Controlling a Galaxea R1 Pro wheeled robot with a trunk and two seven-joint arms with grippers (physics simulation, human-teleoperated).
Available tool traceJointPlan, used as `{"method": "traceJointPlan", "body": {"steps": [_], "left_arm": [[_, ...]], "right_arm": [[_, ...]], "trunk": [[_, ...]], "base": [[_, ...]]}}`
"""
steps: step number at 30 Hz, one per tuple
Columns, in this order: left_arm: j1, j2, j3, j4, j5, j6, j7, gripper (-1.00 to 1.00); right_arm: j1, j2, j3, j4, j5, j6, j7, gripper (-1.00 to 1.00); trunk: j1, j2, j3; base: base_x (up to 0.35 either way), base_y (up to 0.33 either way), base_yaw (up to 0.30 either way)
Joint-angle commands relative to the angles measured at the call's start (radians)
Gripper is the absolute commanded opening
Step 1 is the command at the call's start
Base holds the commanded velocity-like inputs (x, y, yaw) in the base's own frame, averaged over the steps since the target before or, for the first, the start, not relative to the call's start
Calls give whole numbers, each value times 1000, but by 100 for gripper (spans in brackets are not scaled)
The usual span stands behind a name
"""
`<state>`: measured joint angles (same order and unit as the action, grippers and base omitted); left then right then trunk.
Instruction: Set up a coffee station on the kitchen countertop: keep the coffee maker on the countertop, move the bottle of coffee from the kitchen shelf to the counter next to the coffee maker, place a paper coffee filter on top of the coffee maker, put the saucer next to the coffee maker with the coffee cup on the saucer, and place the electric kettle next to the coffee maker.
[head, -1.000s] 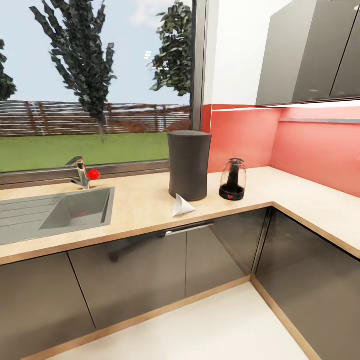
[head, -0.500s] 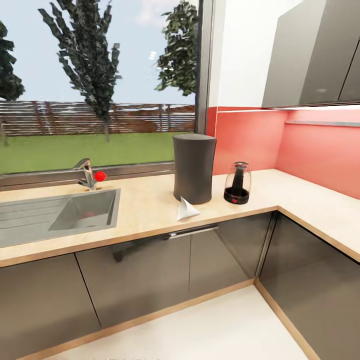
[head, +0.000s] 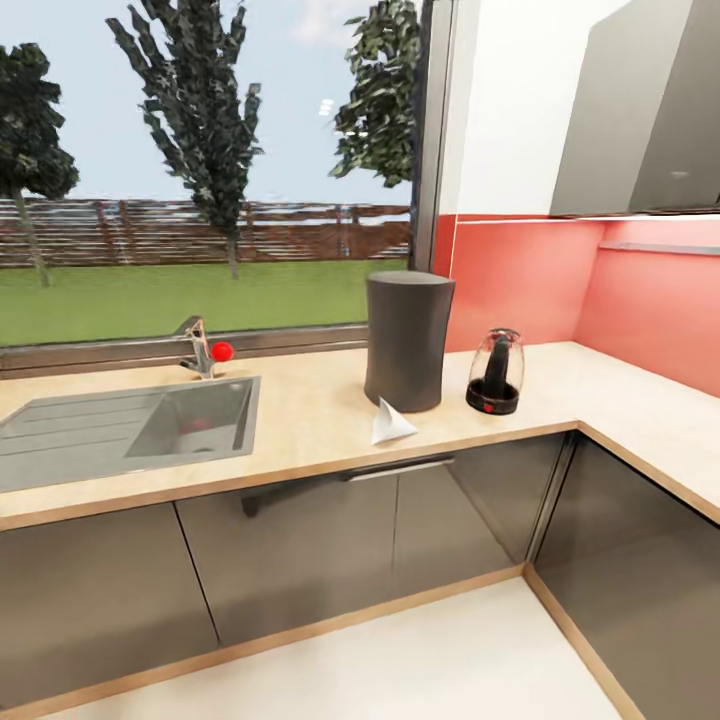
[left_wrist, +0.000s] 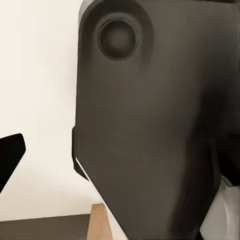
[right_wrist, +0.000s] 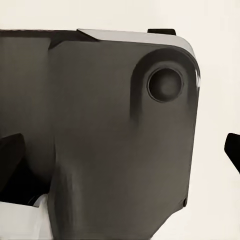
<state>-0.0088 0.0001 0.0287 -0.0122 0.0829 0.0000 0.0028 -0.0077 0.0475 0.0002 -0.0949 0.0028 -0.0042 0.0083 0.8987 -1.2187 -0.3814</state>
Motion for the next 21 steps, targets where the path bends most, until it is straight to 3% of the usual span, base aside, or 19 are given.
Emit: {"method": "traceJointPlan", "body": {"steps": [1,7,8,21], "left_arm": [[0,0,2,0,9,0,0,100],[0,1,1,0,12,0,0,100],[-1,3,1,0,28,0,0,100],[-3,12,1,-42,32,-54,0,100]], "right_arm": [[0,0,0,0,0,0,1,100],[0,0,1,0,0,0,1,100],[-1,0,0,0,0,-1,0,100],[-1,-12,-1,-23,0,-1,-3,100]], "trunk": [[-4,7,2],[-27,49,21],[-31,56,24],[-81,147,62]], "base": [[0,0,5],[0,0,1],[0,0,192],[0,0,261]]}}
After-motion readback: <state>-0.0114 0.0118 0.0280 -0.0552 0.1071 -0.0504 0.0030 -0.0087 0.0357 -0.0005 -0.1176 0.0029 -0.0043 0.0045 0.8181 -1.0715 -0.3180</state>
